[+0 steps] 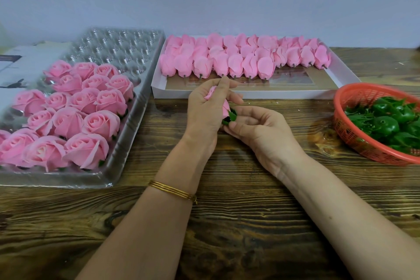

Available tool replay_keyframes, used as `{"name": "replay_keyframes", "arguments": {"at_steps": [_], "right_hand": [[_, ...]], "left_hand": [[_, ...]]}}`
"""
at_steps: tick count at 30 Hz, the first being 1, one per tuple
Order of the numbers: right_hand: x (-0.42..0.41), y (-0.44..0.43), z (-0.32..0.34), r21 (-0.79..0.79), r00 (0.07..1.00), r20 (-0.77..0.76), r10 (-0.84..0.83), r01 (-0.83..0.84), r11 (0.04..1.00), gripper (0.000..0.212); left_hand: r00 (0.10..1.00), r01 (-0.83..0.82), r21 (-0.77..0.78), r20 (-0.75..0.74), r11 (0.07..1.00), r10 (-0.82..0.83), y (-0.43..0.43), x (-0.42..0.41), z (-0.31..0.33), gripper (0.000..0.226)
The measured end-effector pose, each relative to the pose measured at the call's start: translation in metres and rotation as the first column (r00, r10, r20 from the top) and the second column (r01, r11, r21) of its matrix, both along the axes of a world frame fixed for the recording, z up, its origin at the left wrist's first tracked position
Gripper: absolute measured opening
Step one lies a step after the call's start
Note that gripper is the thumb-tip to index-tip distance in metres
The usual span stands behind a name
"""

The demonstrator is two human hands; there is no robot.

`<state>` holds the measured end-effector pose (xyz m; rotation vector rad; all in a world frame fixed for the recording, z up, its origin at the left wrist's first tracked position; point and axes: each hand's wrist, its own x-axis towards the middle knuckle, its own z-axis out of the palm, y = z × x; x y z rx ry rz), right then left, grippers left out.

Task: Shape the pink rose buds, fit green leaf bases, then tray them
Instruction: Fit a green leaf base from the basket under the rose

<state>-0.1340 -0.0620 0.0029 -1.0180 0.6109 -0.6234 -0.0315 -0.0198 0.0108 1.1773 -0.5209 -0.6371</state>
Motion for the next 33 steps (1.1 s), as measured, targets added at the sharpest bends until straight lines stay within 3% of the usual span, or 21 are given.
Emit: {"name": "replay_keyframes", "arguments": {"at_steps": [10,24,33], "right_hand": [[-0.0005,0.0,0.0005,-0.035,1.0,-0.024,-0.008,0.008,0.999,0.033],[-0.0009,-0.0011,0.0017,0.129,0.999,0.037,0.018,-0.023,0.991,0.025],[0.0002,-0.0034,0.0043,0.152,0.999,0.024,0.039,-0.042,0.988,0.037]], "left_hand": [[1.0,0.009,0.002,0.013,1.0,-0.009,-0.0004,0.0003,-0.0016,0.024],[0.998,0.058,0.019,0.009,0.998,-0.058,0.0008,-0.0029,0.0035,0.026],[0.999,0.042,0.019,0.024,0.999,-0.042,0.0025,-0.0032,0.005,0.028]]}}
